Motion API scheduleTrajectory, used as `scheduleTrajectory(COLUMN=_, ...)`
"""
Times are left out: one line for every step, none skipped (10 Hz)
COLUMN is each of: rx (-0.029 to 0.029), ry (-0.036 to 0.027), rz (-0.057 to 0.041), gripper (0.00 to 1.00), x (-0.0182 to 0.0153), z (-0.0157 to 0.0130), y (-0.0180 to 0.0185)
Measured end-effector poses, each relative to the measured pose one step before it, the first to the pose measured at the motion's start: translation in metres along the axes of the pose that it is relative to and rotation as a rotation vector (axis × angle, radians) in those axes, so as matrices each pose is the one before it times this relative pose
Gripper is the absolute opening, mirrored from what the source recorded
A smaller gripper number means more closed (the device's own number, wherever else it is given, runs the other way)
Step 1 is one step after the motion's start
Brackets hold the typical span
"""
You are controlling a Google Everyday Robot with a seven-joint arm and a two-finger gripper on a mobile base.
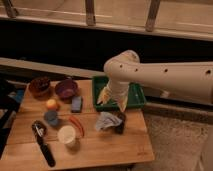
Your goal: Place apple in paper cup
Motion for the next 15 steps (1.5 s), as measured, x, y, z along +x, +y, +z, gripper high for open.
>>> scheduleTrajectory(rx=-0.00008, ry=0.00002, rz=0.00001, gripper=0.65, x=0.00001, z=-0.00002, y=0.00003)
scheduleTrajectory(rx=0.00004, ry=-0.00002, rz=-0.00012, gripper=0.65, x=0.00001, z=0.00002, y=0.0)
scheduleTrajectory(rx=0.00001, ry=0.00005, rz=0.00009, gripper=0.65, x=0.00001, z=0.0, y=0.0)
scheduleTrajectory(rx=-0.00007, ry=-0.00007, rz=-0.00005, gripper=0.65, x=-0.00001, z=-0.00002, y=0.00002)
scheduleTrajectory(rx=0.00006, ry=0.00004, rz=0.00004, gripper=0.65, x=0.0, z=0.00003, y=-0.00001)
scheduleTrajectory(rx=-0.00004, ry=-0.00002, rz=0.00004, gripper=0.65, x=0.0, z=-0.00001, y=0.0)
scheduleTrajectory(rx=0.00001, ry=-0.00001, rz=0.00001, gripper=0.65, x=0.00001, z=-0.00001, y=0.00001)
scheduleTrajectory(rx=-0.00004, ry=-0.00002, rz=0.0005, gripper=0.65, x=0.0, z=-0.00001, y=0.00001)
scheduleTrajectory(rx=0.00008, ry=0.00001, rz=-0.00002, gripper=0.65, x=-0.00002, z=0.00003, y=-0.00003)
scheduleTrajectory(rx=0.00042, ry=-0.00084, rz=-0.00197, gripper=0.65, x=0.00049, z=-0.00021, y=0.00035)
scheduleTrajectory(rx=-0.00292, ry=-0.00466, rz=-0.00579, gripper=0.65, x=0.00031, z=-0.00126, y=0.0016)
scheduleTrajectory(rx=-0.00361, ry=-0.00838, rz=-0.02181, gripper=0.65, x=-0.00071, z=-0.00224, y=0.00558)
scheduleTrajectory(rx=-0.00408, ry=-0.00622, rz=-0.02166, gripper=0.65, x=0.00047, z=-0.00142, y=0.01044)
scheduleTrajectory(rx=-0.00569, ry=-0.00326, rz=-0.02881, gripper=0.65, x=0.00264, z=-0.00138, y=0.01607)
scheduleTrajectory(rx=-0.00083, ry=-0.00182, rz=-0.0139, gripper=0.65, x=0.00045, z=-0.00104, y=0.00779)
